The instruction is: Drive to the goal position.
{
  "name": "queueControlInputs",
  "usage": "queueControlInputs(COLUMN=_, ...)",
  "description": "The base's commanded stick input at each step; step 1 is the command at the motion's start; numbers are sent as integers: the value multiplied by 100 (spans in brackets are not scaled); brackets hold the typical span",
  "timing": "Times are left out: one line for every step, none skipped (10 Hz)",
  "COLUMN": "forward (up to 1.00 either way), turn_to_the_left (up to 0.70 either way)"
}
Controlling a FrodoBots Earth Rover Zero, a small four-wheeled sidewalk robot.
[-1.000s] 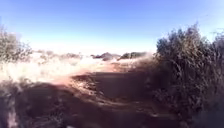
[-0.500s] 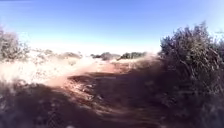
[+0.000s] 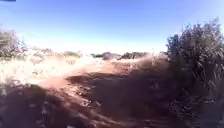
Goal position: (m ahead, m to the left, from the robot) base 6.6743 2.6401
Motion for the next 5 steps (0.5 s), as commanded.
queueControlInputs(forward=50, turn_to_the_left=0)
queueControlInputs(forward=50, turn_to_the_left=0)
queueControlInputs(forward=50, turn_to_the_left=0)
queueControlInputs(forward=50, turn_to_the_left=0)
queueControlInputs(forward=50, turn_to_the_left=0)
